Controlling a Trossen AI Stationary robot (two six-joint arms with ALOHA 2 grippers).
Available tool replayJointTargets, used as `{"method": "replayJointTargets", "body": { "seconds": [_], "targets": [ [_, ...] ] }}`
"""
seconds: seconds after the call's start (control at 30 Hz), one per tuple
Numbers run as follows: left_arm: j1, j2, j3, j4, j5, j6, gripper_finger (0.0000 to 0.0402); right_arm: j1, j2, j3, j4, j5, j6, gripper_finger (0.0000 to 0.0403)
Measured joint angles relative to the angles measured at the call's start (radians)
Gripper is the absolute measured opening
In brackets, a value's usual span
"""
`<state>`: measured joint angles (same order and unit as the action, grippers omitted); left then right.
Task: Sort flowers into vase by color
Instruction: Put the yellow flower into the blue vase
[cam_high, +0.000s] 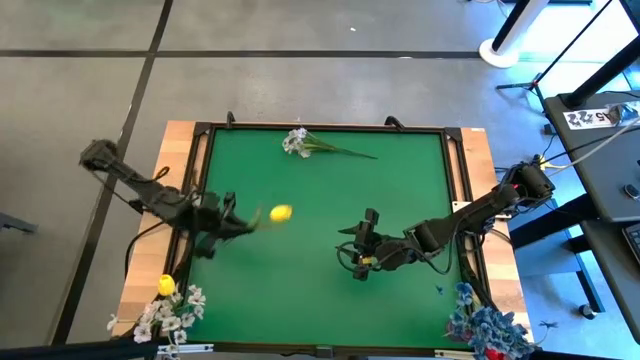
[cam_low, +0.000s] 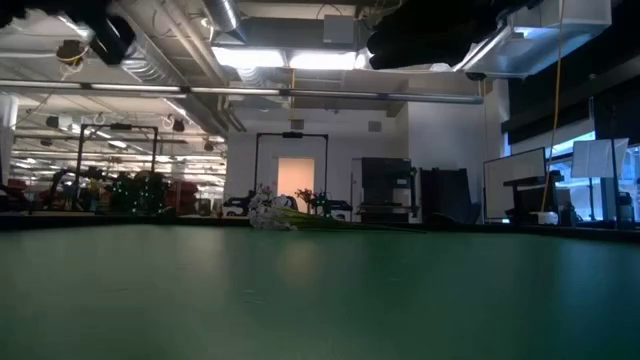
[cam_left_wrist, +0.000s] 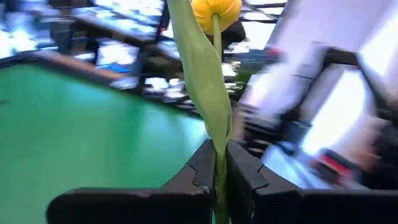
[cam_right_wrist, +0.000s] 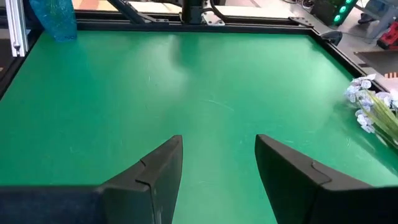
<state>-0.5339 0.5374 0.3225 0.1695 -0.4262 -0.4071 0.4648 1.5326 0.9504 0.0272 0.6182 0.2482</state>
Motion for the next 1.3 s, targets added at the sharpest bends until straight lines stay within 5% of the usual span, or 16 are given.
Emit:
{"method": "replayJointTargets", "body": {
  "seconds": [0.3,0.5,0.67,0.9,1.3],
  "targets": [
    [-0.299,-0.008,0.000,0.205,0.060,0.087,0.0013,0.000,0.000,0.000,0.000,0.062,0.074,0.0200],
    [-0.461,0.015,-0.025,0.263,0.012,0.082,0.0014,0.000,0.000,0.000,0.000,0.063,0.151,0.0200],
    [-0.575,0.059,-0.111,0.532,-0.036,0.165,0.0014,0.000,0.000,0.000,0.001,0.106,0.174,0.0200],
    [-0.634,0.121,-0.163,0.838,-0.201,0.181,0.0014,-0.009,0.000,0.000,0.009,0.202,0.174,0.0200],
    [-0.673,0.316,-0.163,0.981,-0.223,0.036,0.0014,-0.057,0.000,0.000,0.032,0.191,0.194,0.0200]
  ]
}}
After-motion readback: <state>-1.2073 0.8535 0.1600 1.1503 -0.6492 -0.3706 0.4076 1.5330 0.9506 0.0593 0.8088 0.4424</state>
